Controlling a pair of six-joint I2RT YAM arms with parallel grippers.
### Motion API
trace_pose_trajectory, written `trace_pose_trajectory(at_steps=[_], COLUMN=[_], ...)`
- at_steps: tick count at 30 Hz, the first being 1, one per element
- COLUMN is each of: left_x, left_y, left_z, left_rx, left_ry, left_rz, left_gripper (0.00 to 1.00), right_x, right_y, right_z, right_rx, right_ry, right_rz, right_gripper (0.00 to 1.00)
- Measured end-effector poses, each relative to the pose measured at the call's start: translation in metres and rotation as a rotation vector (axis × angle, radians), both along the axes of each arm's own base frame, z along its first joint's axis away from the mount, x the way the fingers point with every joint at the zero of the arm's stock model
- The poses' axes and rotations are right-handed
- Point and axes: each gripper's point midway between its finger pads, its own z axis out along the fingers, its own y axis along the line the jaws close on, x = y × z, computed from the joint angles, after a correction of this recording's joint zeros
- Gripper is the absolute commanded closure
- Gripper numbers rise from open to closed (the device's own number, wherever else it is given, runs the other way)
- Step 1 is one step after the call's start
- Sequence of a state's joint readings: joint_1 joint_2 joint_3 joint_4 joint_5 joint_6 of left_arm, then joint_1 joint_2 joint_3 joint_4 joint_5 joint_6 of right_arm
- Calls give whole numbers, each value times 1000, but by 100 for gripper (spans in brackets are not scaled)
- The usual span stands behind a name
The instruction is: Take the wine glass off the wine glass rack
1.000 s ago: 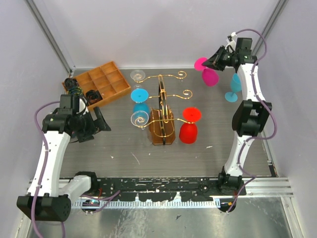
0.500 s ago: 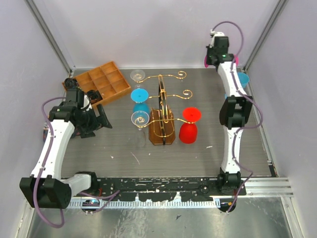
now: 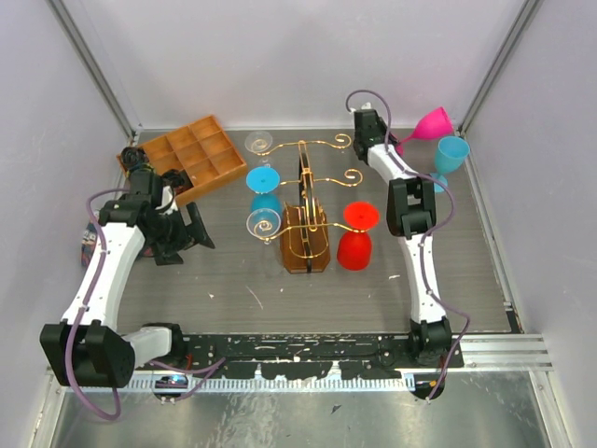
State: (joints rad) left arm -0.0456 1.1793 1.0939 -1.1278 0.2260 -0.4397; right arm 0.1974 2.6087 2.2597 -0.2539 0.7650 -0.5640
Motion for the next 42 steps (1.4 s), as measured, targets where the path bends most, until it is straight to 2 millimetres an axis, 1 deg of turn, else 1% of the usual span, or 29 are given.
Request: trace_pose_trajectory(at_steps=[2, 3, 4, 6, 9, 11, 13, 15, 18, 21, 24, 26, 29, 32, 33, 35, 37, 38, 42], left_x=[-1, -2, -2, -3, -2, -2, -2, -1, 1, 3, 4, 5, 7, 10, 11, 13, 13, 14, 14], left_y=[-1, -1, -2, -3, -5, -7, -8, -9, -10, -12, -13, -14, -14, -13, -13, -13, -14, -14, -13], left_z=[-1, -1, 0, 1, 1, -1, -3, -4, -4, -5, -8, -9, -7, -4, -3, -4, -7, -8, -9], left_rx=[-6, -8, -11, -17, -32, -40, -47, -52, -57, -66, -74, -76, -79, -80, -80, -81, -81, -80, -80], left_ry=[5, 4, 0, -4, 3, 16, 29, 38, 39, 45, 61, 66, 61, 46, 42, 46, 60, 66, 70], left_rz=[1, 3, 3, 4, -1, -4, -7, -9, -10, -14, -16, -17, -15, -14, -15, -14, -13, -12, -12], left_gripper=[2, 2, 2, 2, 2, 2, 2, 2, 2, 2, 2, 2, 2, 2, 2, 2, 2, 2, 2], right_x=[-5, -7, -8, -11, -15, -14, -13, -12, -13, -14, -15, -15, -15, -15, -15, -14, -14, -15, -15], right_y=[-19, -32, -39, -54, -72, -80, -83, -85, -90, -92, -94, -96, -96, -97, -97, -95, -93, -92, -89], right_z=[-1, 0, 2, 4, 6, 10, 11, 8, -4, -19, -30, -34, -34, -35, -36, -39, -45, -49, -46], right_rx=[-57, -89, -107, -139, -178, -204, -219, -231, -243, -257, -273, -283, -294, -295, -296, -296, -296, -304, -317], right_ry=[12, 12, 8, 3, 10, 4, 0, 6, 31, 64, 90, 104, 106, 107, 108, 111, 120, 130, 120], right_rz=[-42, -71, -87, -121, -156, -171, -176, -175, -174, -169, -165, -160, -160, -160, -160, -157, -149, -148, -162], right_gripper=[96, 95, 94, 88, 77, 74, 75, 77, 81, 83, 85, 86, 86, 84, 80, 75, 69, 68, 67])
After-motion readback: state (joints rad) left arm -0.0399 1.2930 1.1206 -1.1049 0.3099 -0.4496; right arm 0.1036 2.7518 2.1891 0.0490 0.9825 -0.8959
